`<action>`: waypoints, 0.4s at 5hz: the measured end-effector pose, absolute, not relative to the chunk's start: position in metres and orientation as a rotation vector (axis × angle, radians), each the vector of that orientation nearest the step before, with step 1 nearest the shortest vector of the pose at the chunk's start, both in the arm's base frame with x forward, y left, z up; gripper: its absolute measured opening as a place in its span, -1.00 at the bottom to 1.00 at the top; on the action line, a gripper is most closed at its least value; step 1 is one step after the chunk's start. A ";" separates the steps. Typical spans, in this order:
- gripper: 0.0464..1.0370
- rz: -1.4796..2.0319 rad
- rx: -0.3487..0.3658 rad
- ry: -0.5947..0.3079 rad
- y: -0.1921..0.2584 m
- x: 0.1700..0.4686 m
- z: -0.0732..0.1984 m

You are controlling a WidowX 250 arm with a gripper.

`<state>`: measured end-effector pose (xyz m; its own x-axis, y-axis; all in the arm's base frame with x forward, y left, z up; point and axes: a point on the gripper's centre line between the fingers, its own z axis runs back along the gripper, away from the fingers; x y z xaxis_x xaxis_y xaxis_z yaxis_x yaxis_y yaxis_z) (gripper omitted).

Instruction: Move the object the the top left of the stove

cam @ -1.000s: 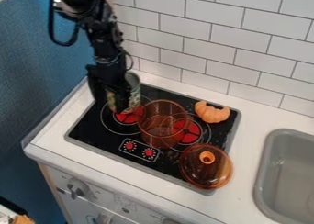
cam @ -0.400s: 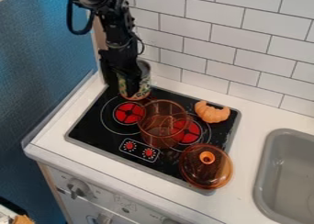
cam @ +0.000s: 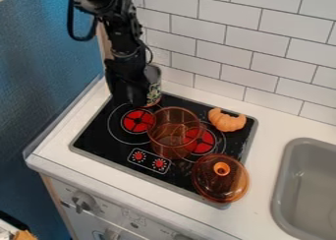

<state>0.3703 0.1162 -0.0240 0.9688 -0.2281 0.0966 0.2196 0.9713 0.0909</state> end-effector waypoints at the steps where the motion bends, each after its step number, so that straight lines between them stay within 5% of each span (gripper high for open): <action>1: 0.92 -0.233 0.098 -0.128 0.113 0.353 -0.004; 2: 0.92 -0.255 0.134 -0.174 0.113 0.348 0.024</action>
